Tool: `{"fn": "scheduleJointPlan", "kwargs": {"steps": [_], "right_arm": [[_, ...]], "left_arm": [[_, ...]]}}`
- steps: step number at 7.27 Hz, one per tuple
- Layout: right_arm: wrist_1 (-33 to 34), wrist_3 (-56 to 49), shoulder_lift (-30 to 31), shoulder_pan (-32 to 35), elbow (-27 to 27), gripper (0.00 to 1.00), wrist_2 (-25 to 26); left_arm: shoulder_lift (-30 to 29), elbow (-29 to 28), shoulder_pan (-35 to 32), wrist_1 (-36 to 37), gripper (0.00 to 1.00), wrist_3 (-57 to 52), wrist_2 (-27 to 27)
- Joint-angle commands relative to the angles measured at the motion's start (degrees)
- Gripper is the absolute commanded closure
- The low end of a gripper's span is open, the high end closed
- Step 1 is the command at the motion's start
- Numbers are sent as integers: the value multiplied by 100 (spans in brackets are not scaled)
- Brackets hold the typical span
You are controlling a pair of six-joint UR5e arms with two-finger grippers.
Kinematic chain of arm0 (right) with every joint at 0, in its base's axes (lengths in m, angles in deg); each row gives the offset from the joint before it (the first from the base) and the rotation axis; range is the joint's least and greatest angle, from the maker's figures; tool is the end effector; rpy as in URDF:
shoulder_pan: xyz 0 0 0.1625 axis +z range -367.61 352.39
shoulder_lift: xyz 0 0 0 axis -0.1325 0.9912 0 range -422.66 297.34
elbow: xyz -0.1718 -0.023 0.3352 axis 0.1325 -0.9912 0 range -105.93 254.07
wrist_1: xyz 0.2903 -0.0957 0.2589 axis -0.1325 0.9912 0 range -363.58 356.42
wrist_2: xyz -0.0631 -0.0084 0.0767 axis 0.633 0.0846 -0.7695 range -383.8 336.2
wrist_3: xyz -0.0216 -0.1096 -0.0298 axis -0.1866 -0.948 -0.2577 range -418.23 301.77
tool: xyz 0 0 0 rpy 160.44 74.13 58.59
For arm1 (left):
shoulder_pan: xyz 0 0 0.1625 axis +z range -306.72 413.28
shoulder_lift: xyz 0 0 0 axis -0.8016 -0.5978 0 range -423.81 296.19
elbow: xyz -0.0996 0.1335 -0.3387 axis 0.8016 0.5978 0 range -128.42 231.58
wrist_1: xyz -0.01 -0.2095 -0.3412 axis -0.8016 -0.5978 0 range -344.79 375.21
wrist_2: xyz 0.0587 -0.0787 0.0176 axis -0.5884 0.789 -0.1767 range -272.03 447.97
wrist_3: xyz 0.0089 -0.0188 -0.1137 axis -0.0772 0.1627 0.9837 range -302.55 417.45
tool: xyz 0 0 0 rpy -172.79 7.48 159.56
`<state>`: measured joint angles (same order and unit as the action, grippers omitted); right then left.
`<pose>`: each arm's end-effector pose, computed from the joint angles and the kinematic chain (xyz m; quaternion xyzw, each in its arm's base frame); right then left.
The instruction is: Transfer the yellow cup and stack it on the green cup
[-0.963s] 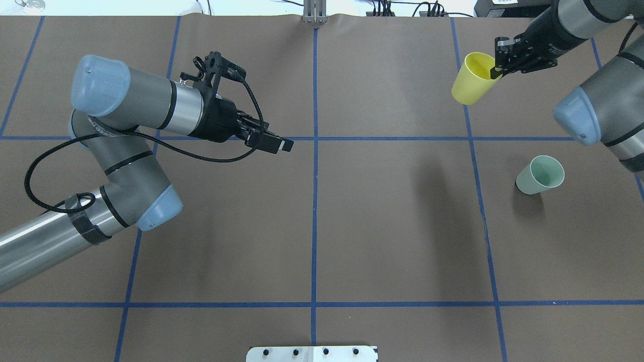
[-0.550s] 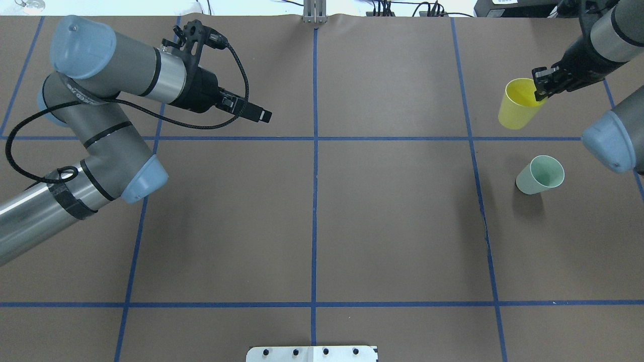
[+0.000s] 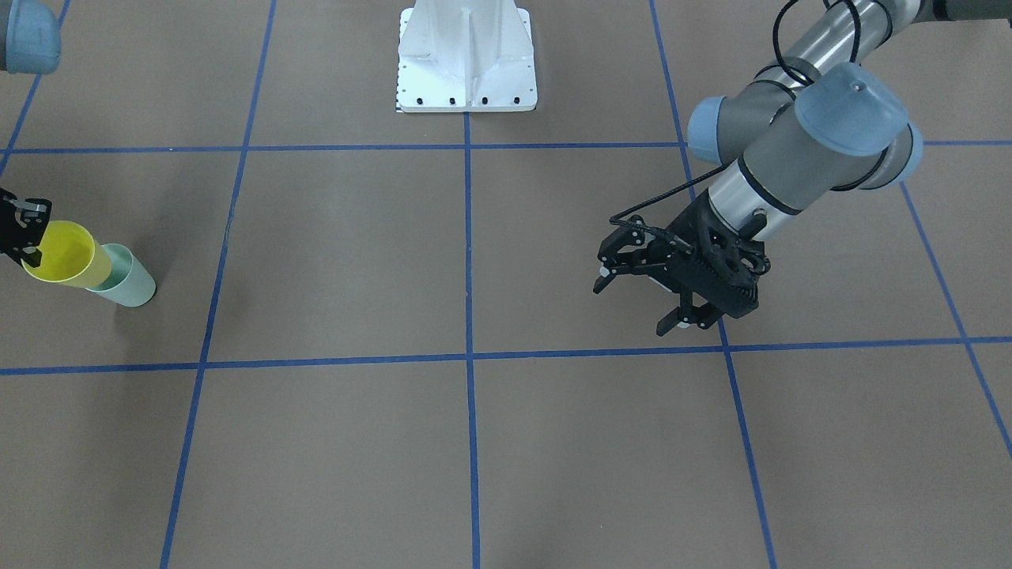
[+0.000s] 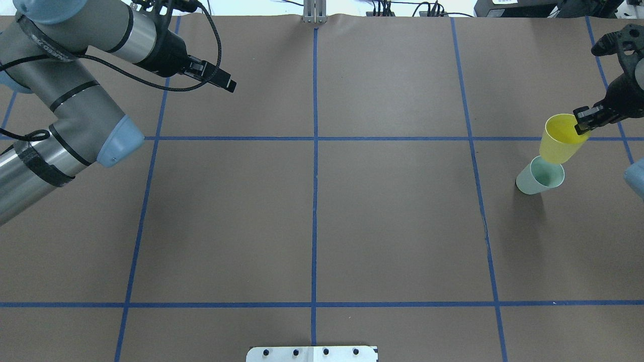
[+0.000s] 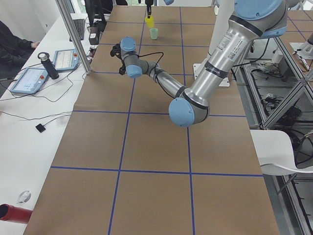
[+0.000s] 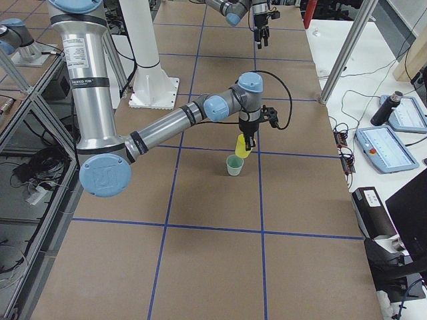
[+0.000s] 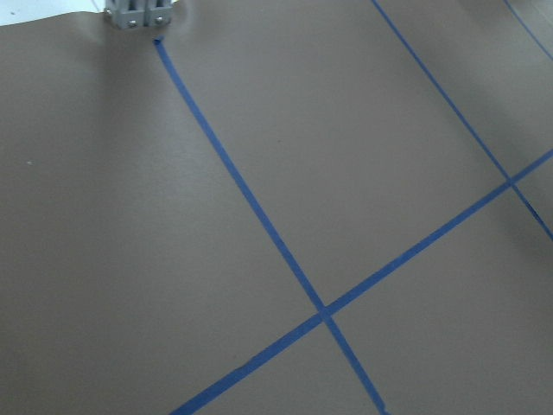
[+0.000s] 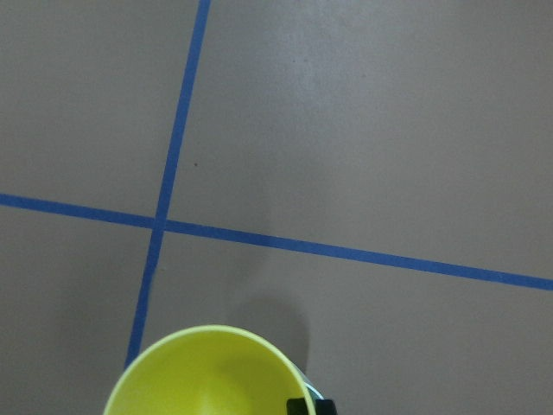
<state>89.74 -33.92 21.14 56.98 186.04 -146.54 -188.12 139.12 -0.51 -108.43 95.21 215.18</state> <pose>-0.1527 -0.4866 0.4057 0.0716 -0.3365 -0.0696 0.9364 0.3379 -0.5689 0.2224 0.2481 0.5227 0.1617 0.7994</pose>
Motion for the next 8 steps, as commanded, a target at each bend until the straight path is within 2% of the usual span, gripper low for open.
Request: {"fn": "scheduleJointPlan", "kwargs": {"steps": [1, 8], "right_arm": [[3, -171, 144, 1, -8, 100, -74], [3, -172, 57, -139, -333, 100, -92]], "left_arm": [[-41, 0, -183, 621, 0, -761, -3], [-24, -18, -201, 587, 0, -762, 6]]}}
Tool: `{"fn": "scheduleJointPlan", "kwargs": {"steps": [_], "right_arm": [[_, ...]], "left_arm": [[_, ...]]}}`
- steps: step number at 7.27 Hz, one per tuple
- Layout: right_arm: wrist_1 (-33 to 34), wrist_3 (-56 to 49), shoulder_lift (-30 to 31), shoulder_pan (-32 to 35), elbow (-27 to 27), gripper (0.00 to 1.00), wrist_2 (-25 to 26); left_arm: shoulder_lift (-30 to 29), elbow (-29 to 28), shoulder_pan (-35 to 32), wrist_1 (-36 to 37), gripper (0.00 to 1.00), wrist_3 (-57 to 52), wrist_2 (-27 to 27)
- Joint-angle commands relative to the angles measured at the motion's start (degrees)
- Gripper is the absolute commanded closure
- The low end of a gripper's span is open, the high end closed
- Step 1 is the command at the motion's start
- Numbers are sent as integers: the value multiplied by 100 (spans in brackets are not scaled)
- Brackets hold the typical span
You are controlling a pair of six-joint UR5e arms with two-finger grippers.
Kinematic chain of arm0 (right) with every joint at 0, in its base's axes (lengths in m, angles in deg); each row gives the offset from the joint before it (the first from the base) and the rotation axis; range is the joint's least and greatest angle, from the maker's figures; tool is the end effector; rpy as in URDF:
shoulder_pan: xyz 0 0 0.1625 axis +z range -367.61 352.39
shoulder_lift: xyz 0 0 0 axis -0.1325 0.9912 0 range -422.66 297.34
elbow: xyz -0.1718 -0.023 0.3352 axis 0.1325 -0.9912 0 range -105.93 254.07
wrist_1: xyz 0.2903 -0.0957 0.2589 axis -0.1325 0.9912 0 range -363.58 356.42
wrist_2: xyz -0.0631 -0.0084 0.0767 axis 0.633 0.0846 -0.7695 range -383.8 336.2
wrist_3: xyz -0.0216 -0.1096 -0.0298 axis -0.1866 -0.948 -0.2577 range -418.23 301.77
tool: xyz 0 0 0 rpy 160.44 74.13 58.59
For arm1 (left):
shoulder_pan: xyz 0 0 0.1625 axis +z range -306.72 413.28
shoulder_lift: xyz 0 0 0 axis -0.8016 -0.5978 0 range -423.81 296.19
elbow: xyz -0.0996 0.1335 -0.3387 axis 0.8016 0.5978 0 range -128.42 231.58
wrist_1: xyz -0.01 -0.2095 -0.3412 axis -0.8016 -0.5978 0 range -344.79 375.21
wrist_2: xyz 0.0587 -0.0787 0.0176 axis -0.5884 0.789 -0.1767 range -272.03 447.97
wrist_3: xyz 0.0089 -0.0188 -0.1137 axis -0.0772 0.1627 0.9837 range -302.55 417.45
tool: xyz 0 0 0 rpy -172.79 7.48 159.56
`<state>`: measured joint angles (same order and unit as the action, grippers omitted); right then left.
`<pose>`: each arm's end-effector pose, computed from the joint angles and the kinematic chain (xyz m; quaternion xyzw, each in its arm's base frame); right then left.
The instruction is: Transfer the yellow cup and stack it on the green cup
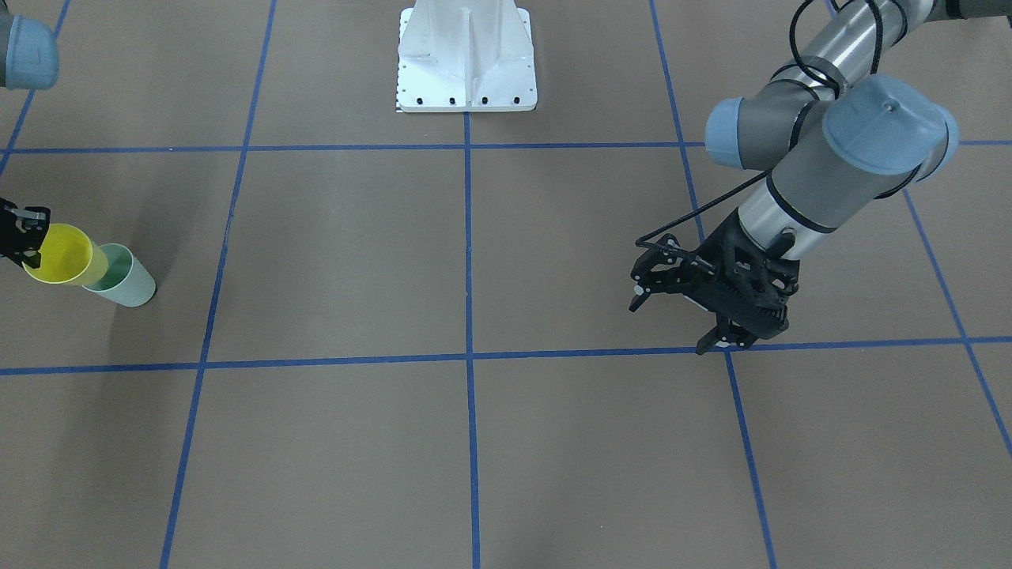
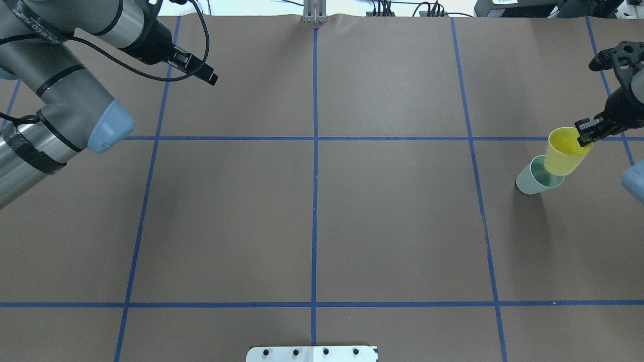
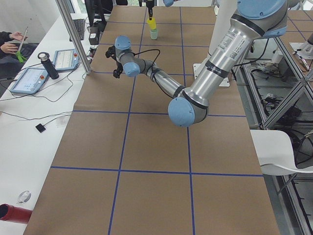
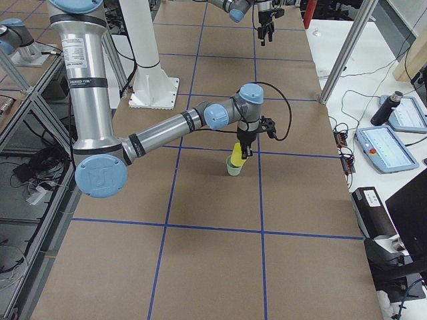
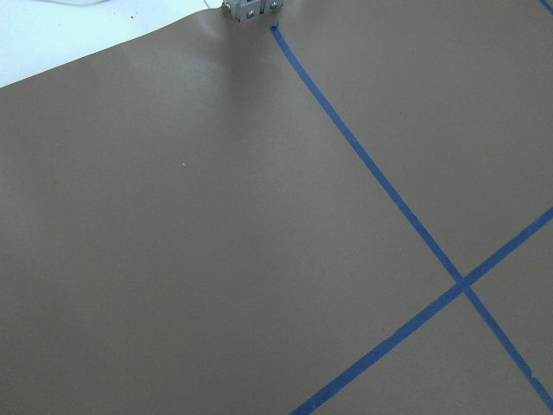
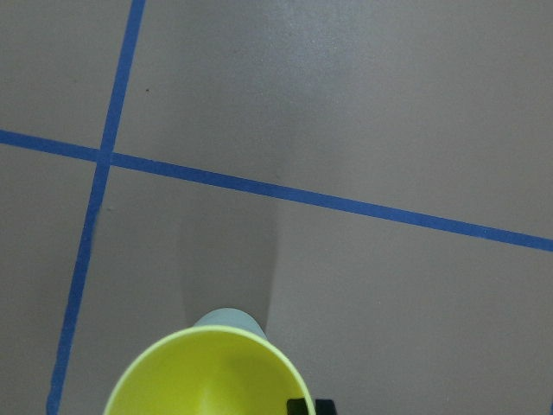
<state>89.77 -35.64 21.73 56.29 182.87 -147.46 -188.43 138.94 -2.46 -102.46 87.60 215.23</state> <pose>-0.1615 -0.4871 0.4360 0.0421 -0.3315 -0.0817 0.9390 0.3217 -0.5849 0.2335 0.2511 0.4857 0.1882 0.8159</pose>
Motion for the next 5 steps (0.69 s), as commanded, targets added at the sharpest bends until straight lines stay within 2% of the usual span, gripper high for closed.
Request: {"fn": "scheduleJointPlan", "kwargs": {"steps": [1, 5], "right_arm": [[-1, 0, -10, -115, -25, 100, 9], [-10, 0, -19, -220, -69, 100, 17]], "left_arm": [[16, -8, -15, -18, 0, 0, 0], [43, 0, -15, -45, 0, 0, 0]]}}
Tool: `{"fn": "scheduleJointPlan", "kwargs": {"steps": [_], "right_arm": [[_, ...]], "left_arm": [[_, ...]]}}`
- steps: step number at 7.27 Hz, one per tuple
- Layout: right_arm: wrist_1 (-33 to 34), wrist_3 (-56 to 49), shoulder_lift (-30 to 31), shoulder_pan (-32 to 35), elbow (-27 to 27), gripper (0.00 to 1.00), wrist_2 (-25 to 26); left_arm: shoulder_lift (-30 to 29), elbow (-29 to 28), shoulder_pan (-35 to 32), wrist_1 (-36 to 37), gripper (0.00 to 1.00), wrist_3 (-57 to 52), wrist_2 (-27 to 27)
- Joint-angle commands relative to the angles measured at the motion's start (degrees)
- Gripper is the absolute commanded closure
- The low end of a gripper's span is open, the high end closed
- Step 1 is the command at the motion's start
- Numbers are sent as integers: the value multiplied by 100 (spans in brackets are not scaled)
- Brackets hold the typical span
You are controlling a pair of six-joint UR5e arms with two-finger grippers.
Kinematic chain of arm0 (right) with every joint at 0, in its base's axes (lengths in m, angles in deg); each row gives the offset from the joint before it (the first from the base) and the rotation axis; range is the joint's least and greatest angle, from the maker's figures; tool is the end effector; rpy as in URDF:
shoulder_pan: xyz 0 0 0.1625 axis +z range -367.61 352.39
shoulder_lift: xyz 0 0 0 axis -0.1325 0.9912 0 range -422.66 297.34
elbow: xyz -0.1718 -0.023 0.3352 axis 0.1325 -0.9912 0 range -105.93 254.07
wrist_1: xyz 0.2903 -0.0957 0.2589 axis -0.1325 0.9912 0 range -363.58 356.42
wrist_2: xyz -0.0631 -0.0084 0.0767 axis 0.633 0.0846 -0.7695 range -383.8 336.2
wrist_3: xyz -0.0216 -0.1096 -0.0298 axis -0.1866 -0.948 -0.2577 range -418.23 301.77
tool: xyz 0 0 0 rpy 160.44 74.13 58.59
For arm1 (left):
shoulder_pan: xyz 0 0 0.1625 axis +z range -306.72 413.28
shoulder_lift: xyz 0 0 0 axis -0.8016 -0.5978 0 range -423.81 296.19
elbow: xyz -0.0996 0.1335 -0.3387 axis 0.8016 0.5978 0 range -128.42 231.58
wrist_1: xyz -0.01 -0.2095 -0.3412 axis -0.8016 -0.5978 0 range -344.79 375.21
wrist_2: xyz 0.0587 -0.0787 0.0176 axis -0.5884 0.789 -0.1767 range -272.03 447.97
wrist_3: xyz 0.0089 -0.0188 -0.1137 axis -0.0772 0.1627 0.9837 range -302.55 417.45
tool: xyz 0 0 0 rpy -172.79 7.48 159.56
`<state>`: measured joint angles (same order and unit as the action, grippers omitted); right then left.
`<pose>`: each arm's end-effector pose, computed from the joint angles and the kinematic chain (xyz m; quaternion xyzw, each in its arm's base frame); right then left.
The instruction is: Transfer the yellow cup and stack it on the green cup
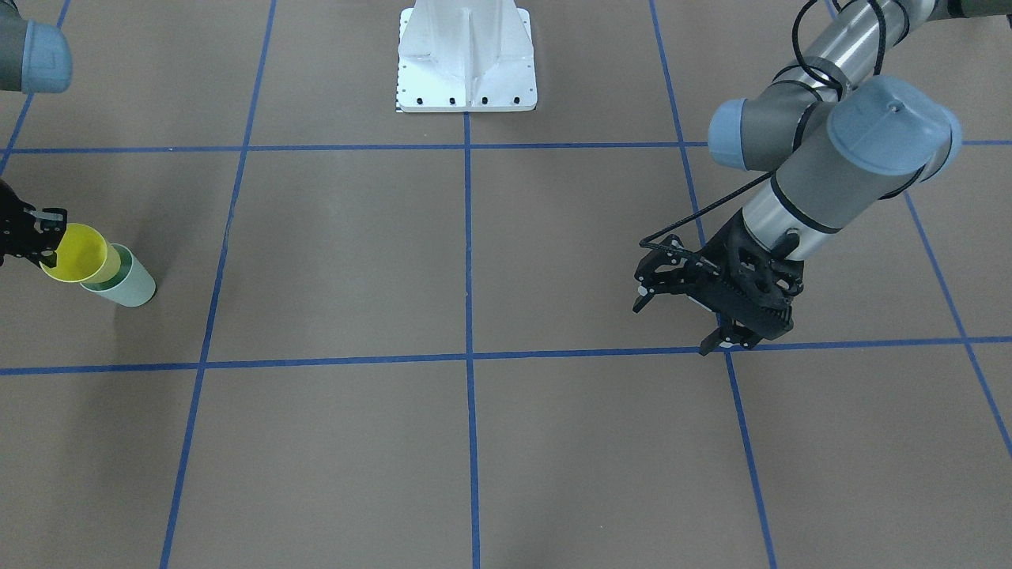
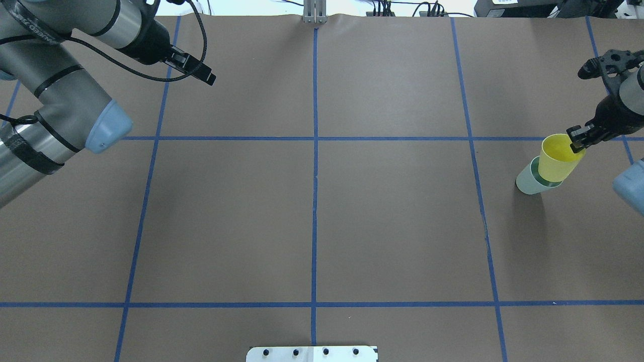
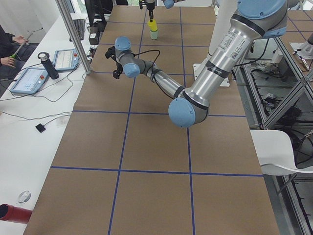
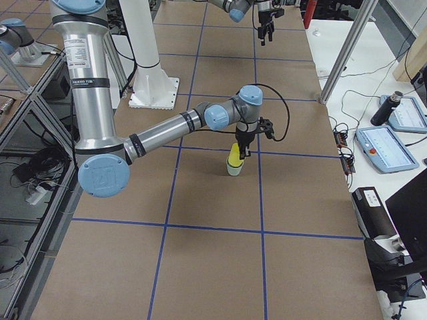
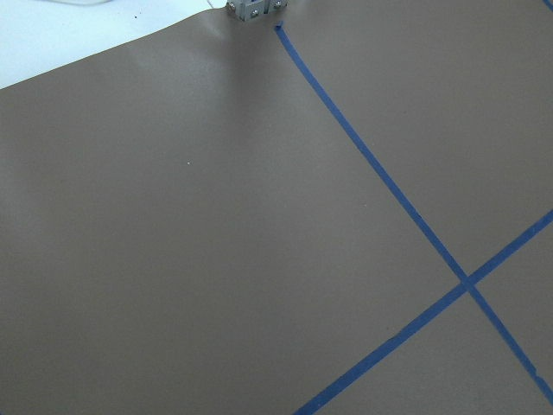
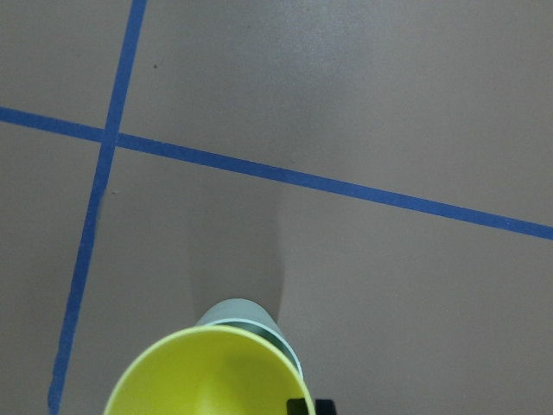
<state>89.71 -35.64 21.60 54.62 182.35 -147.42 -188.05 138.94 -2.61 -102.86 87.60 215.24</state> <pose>-0.1763 -0.4837 0.4390 0.0349 -0.3307 -0.0945 0.9383 0.3198 -0.5851 0.2370 0.2518 0.4854 0.1872 0.8160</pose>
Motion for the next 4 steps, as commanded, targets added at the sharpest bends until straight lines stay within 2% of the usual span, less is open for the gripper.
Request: {"fn": "scheduleJointPlan", "kwargs": {"steps": [1, 3, 4], "right_arm": [[-3, 0, -32, -88, -43, 100, 14], [-3, -9, -33, -124, -61, 100, 22], [-3, -9, -41, -124, -61, 79, 14]], "left_arm": [[14, -8, 0, -5, 0, 0, 0], [14, 0, 0, -5, 0, 0, 0], [5, -8, 0, -5, 0, 0, 0]]}}
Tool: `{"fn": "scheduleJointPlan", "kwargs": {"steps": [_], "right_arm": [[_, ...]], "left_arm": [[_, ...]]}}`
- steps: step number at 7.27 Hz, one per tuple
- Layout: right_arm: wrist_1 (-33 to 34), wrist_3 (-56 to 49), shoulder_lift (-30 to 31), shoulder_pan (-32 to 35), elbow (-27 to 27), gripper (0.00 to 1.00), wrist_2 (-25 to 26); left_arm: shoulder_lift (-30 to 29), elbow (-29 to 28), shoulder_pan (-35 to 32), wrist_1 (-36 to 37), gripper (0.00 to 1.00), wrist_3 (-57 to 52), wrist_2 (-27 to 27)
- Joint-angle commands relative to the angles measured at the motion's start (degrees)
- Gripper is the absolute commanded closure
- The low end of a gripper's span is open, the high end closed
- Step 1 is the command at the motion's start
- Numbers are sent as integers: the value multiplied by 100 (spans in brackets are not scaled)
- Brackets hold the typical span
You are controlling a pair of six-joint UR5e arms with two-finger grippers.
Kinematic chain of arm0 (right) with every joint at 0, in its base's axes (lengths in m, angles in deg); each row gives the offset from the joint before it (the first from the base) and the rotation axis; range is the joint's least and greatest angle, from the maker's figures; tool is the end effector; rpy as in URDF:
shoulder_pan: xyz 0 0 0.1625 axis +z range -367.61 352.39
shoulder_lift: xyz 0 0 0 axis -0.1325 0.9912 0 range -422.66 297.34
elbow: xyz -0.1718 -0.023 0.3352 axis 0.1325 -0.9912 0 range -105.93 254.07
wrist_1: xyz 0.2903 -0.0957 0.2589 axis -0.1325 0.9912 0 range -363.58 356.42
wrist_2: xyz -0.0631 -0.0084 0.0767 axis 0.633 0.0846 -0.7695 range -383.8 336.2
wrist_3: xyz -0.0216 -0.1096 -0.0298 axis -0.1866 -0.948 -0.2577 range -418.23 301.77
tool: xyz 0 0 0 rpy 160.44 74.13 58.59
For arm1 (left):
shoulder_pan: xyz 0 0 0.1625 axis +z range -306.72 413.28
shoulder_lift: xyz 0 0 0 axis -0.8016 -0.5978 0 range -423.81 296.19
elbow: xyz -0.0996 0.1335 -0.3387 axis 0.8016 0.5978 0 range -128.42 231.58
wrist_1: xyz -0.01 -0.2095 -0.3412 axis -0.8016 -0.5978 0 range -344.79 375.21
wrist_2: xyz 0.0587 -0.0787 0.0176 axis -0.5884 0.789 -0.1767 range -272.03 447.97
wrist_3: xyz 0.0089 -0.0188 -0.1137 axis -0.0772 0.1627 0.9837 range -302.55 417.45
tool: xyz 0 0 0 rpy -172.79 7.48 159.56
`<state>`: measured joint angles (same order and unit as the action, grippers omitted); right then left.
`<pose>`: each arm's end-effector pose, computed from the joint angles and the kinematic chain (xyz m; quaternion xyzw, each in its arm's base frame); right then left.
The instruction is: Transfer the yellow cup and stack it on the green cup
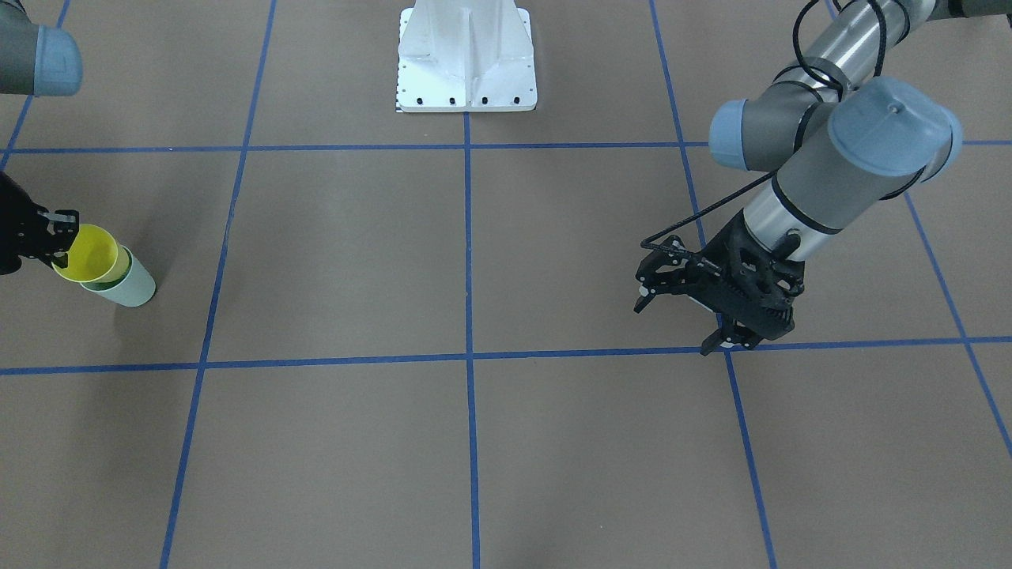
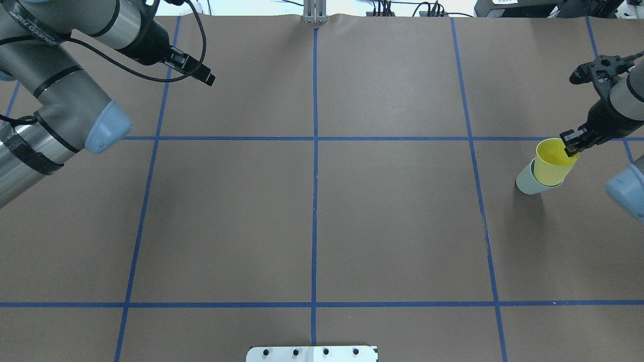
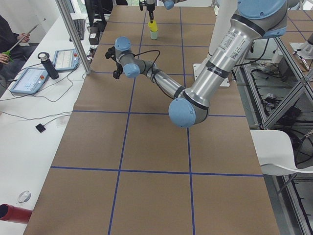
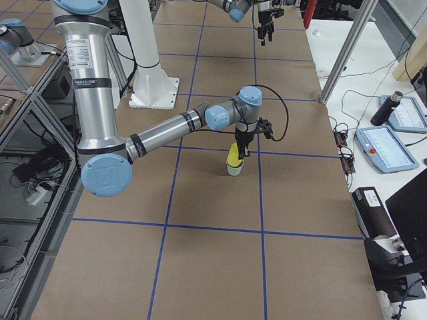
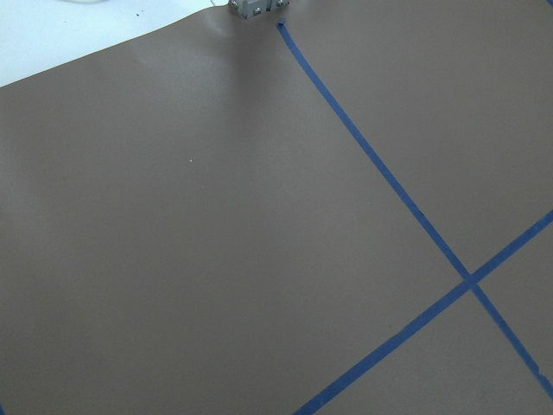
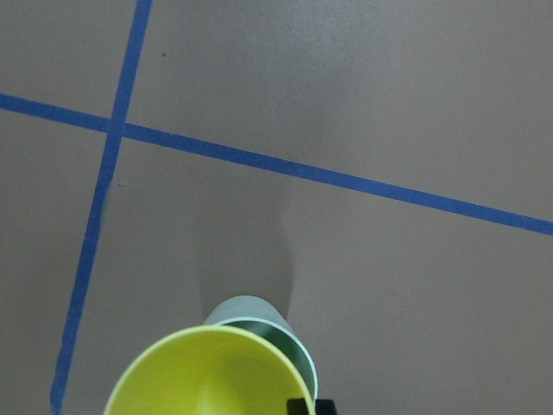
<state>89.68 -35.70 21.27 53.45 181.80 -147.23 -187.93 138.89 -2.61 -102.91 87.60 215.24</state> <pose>-0.1871 -0.4824 0.4407 0.0310 -0.3291 -0.1039 0.9381 0.3198 -0.5851 0.2387 0.2510 0.4851 0.1869 0.8165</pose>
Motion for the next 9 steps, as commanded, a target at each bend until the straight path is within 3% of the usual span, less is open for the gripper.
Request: {"fn": "scheduleJointPlan", "kwargs": {"steps": [1, 2, 6, 9], "right_arm": [[0, 6, -8, -7, -32, 32, 29], [-9, 6, -17, -7, -32, 2, 30], [0, 6, -8, 527, 47, 1, -23], [18, 6, 106, 1142, 29, 1, -258]], "left_arm": [[-7, 5, 0, 9, 0, 0, 0], [-7, 5, 0, 17, 0, 0, 0], [2, -82, -420, 175, 0, -87, 192], [-15, -118, -1236, 1559, 0, -1725, 237]]}}
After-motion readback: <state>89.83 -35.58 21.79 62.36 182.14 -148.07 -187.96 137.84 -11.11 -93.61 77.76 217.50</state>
